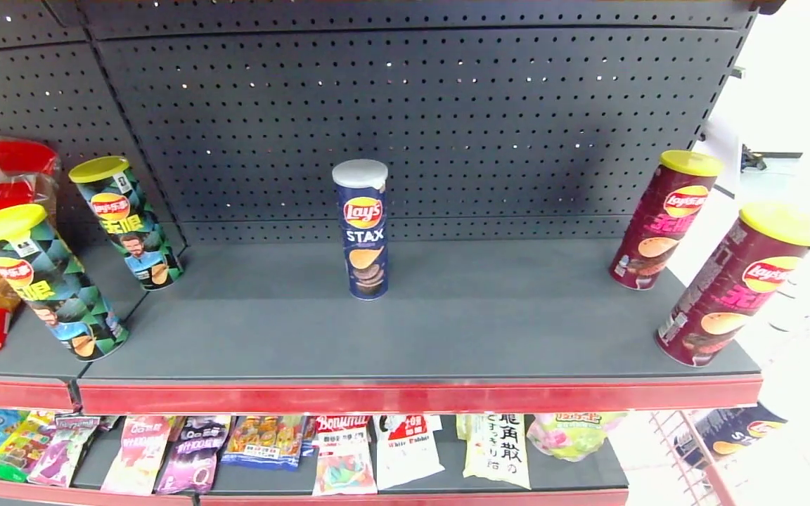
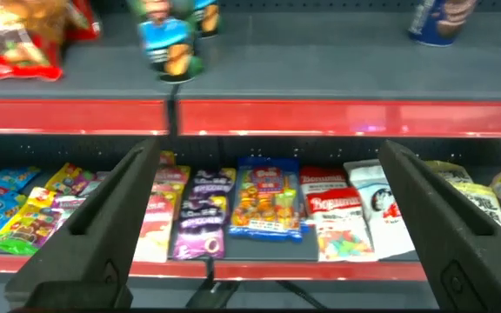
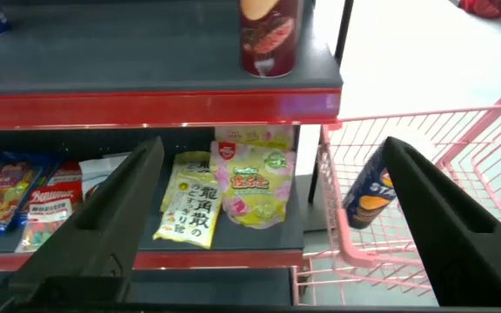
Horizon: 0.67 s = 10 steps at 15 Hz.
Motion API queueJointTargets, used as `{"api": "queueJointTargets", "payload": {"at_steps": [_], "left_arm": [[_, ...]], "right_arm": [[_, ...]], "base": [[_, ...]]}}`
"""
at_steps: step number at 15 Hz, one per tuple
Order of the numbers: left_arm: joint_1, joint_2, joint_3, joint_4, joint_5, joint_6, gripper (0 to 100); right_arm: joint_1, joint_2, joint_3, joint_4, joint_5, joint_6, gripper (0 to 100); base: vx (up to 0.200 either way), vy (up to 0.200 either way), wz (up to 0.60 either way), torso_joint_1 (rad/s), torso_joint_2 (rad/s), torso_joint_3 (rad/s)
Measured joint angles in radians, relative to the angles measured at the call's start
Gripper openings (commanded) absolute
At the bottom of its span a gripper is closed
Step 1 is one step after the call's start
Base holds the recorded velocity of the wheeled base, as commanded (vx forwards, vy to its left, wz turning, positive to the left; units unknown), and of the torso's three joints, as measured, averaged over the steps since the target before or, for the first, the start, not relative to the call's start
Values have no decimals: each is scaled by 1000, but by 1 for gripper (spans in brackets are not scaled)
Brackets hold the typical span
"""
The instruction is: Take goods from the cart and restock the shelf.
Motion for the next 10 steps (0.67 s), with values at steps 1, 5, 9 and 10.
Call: {"api": "queueJointTargets", "payload": {"at_steps": [1,5,9,10], "left_arm": [[-1,0,0,0,0,0,100],[-1,0,0,0,0,0,100],[-1,0,0,0,0,0,100],[-1,0,0,0,0,0,100]], "right_arm": [[-1,0,0,-1,0,0,100],[-2,0,0,-1,21,1,100],[-2,0,0,-1,24,0,100],[-1,0,0,-1,24,0,100]], "base": [[0,-200,0,-2,2,2],[0,-200,0,-1,1,2],[0,-200,0,1,7,0],[0,-200,0,2,2,2]]}}
